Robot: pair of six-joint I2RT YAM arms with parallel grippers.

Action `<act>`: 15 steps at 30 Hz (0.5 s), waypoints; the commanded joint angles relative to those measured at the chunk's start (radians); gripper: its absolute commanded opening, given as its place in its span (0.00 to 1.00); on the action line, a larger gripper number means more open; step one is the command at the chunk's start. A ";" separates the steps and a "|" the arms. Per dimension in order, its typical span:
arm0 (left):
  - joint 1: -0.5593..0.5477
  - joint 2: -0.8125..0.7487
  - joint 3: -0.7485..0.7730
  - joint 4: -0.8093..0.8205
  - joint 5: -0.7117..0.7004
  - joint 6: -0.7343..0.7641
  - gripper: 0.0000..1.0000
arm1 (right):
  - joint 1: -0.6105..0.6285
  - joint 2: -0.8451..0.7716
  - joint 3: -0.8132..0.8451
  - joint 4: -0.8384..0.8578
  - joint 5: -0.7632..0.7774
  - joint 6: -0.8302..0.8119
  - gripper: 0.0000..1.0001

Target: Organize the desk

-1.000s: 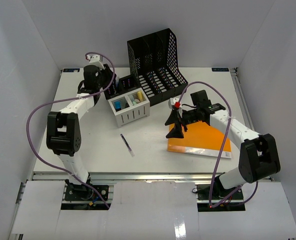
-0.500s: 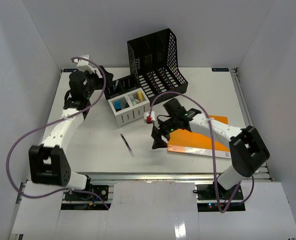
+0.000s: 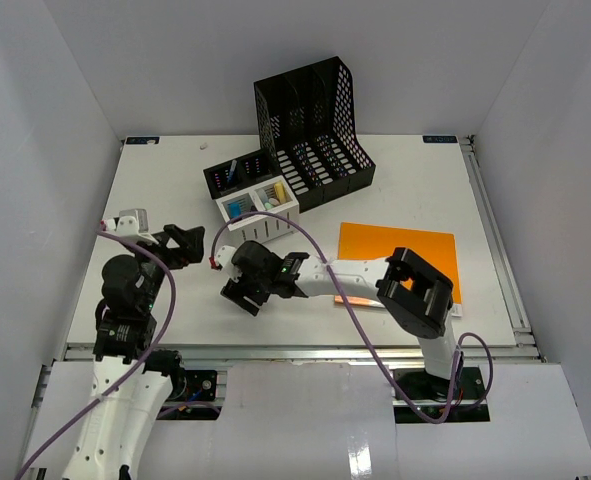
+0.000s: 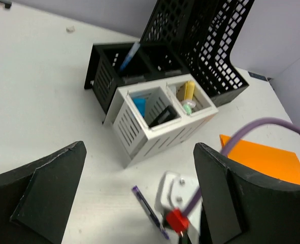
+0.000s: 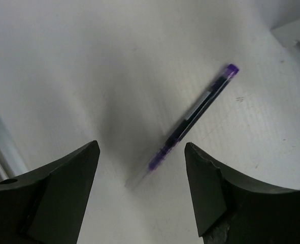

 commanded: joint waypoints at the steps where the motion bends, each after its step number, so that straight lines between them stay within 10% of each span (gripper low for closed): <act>1: 0.005 -0.095 -0.045 -0.102 -0.026 -0.084 0.98 | -0.008 0.082 0.077 0.026 0.244 0.102 0.69; 15: 0.005 -0.167 -0.104 -0.339 -0.014 -0.523 0.95 | -0.010 0.081 -0.021 0.041 0.150 0.080 0.17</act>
